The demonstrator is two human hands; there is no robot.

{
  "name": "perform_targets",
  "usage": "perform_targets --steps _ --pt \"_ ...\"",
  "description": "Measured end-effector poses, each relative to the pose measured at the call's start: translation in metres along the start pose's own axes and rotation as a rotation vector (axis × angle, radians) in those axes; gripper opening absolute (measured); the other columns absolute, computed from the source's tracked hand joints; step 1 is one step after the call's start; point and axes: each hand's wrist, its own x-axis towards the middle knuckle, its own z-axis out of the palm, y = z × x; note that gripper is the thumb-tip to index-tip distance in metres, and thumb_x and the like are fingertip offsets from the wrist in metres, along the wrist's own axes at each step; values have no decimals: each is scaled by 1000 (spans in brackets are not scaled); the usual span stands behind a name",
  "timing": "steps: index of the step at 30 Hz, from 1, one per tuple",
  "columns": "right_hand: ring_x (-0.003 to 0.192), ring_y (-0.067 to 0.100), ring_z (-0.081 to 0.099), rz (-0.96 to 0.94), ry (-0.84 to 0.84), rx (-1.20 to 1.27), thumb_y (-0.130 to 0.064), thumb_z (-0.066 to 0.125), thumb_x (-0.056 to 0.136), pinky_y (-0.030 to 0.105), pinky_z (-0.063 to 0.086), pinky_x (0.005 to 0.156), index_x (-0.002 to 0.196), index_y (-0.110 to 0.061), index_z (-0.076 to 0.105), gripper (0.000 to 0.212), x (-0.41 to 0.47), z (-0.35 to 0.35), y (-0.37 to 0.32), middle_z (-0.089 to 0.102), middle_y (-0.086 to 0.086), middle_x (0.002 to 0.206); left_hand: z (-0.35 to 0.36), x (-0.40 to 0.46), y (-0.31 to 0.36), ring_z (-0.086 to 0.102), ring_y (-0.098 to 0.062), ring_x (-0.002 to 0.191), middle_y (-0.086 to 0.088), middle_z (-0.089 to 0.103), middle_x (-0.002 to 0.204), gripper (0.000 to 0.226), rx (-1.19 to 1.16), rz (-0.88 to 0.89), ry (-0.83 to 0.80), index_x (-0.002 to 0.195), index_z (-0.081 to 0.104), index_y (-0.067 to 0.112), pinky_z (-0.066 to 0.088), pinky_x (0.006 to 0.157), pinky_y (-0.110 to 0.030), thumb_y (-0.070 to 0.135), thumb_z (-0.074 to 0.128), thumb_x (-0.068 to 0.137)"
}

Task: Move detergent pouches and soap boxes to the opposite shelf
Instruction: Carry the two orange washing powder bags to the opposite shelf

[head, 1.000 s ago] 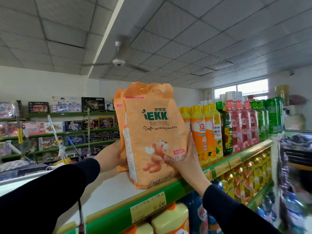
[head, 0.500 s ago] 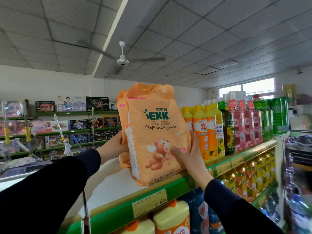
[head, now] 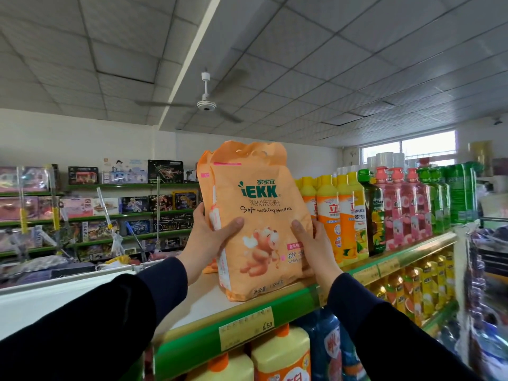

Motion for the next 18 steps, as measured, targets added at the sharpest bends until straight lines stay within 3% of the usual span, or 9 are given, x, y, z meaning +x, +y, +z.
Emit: perform_targets --steps 4,6,8,11,14,18 --pt "108 20 67 -4 -4 -24 -52 66 91 43 58 88 135 -25 46 55 0 1 1 66 1 125 5 -5 5 62 -20 121 -1 57 136 87 -69 -1 29 147 26 26 54 98 -38 27 83 82" --pt "103 16 67 -13 -2 -35 -52 66 91 36 58 80 128 -29 46 47 -2 1 -2 67 0 123 6 -9 6 63 -17 118 2 59 132 73 -79 15 23 134 31 32 53 99 -39 23 82 82" --pt "100 16 68 -12 -1 -41 -52 66 91 39 60 80 125 -31 46 45 -5 0 -5 67 0 121 8 -13 7 63 -13 115 4 61 131 71 -48 38 34 131 35 33 53 101 -40 23 84 81" --pt "107 19 68 -19 19 -60 -52 67 90 47 59 91 136 -25 45 57 -14 -3 -12 65 1 127 9 -23 8 53 -15 126 3 50 145 92 41 54 92 147 30 27 45 107 -43 30 88 76" --pt "123 20 58 -84 69 -139 -55 66 90 47 51 103 144 -23 43 67 -32 -9 -24 56 0 140 7 -30 9 27 -23 150 -4 24 165 120 184 73 190 161 10 19 27 122 -54 36 90 74" --pt "142 20 38 -136 111 -238 -56 64 91 50 36 115 152 -28 35 73 -65 -21 -47 41 -2 153 7 -43 21 14 -24 155 -3 17 168 114 321 272 190 161 13 22 18 125 -53 39 86 76"
